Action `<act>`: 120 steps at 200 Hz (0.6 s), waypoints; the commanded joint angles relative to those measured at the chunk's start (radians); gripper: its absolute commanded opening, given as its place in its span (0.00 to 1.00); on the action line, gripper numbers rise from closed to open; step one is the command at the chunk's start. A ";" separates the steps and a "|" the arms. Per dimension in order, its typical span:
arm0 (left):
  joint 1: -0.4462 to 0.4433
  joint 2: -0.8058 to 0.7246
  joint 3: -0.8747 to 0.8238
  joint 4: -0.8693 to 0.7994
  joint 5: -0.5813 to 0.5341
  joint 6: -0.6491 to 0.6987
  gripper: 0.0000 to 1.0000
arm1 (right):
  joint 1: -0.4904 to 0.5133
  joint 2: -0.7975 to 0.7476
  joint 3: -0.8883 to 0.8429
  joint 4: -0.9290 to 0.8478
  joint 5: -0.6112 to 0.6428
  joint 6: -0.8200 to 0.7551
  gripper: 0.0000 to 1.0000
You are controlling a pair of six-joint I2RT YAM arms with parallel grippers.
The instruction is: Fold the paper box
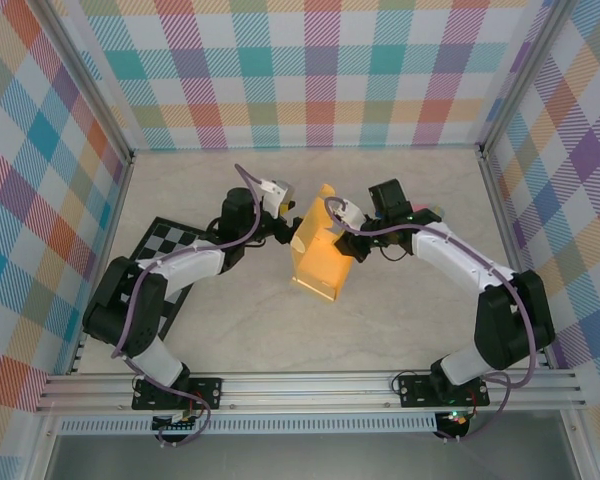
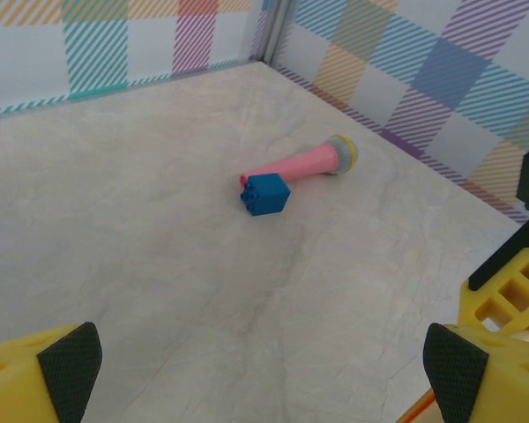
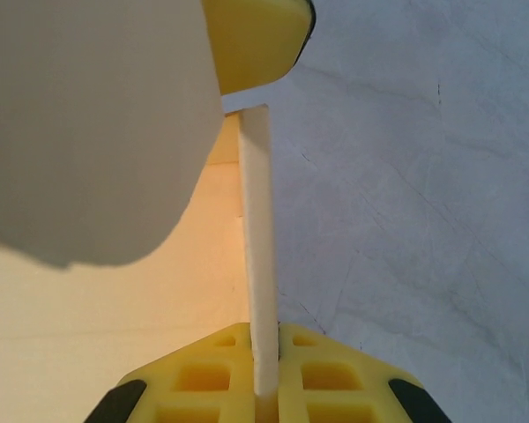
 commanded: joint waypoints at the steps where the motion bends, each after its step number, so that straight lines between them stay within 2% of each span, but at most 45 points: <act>1: -0.006 0.029 -0.007 0.009 0.007 0.015 0.97 | 0.037 0.051 -0.011 0.104 0.022 -0.058 0.00; 25: 0.087 0.018 -0.022 -0.013 0.029 -0.019 0.97 | 0.050 0.112 -0.028 0.131 0.117 -0.125 0.00; 51: 0.141 -0.024 -0.043 -0.073 0.002 -0.002 0.98 | 0.078 0.186 -0.042 0.176 0.216 -0.225 0.00; 98: 0.207 -0.101 -0.127 -0.137 -0.109 0.003 0.98 | 0.105 0.304 -0.034 0.227 0.328 -0.301 0.00; 120: 0.217 -0.137 -0.149 -0.168 -0.125 0.019 0.98 | 0.106 0.321 -0.053 0.240 0.355 -0.348 0.04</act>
